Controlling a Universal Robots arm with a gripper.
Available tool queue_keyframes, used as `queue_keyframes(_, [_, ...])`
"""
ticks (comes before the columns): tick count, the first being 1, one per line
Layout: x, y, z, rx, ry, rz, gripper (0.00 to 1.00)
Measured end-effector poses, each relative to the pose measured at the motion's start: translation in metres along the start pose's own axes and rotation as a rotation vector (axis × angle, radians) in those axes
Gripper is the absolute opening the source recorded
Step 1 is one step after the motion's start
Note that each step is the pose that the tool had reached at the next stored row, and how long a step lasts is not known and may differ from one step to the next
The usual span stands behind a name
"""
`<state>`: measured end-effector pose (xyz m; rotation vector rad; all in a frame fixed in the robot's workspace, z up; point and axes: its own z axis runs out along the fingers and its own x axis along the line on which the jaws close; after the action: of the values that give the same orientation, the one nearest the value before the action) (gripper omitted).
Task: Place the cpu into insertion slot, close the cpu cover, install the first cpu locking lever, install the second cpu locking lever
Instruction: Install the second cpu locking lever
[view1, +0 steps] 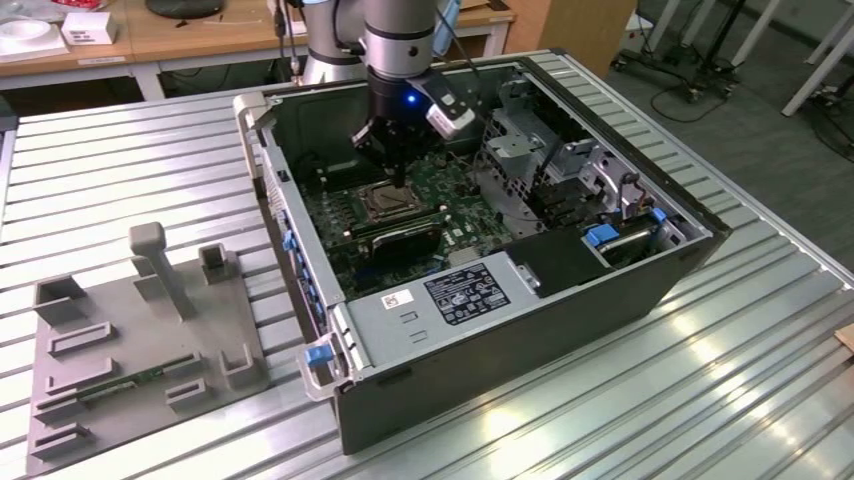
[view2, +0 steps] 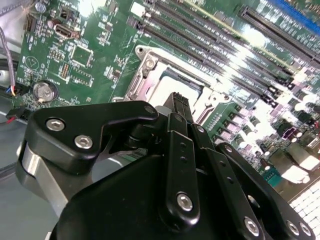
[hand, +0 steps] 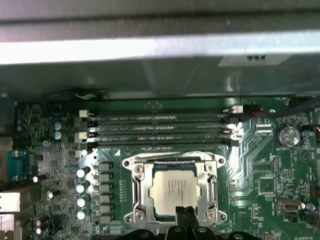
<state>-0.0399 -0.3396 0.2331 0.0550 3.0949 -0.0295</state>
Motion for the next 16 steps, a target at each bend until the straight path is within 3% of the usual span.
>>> queue_keyframes(9, [-0.0006,-0.0163,0.0003,0.0001,0.0000,0.000,0.11])
queue_keyframes(15, [-0.0006,-0.0164,0.0003,0.0001,0.0001,0.000,0.11])
queue_keyframes(16, [-0.0007,-0.0165,0.0003,0.0003,0.0022,0.000,0.11])
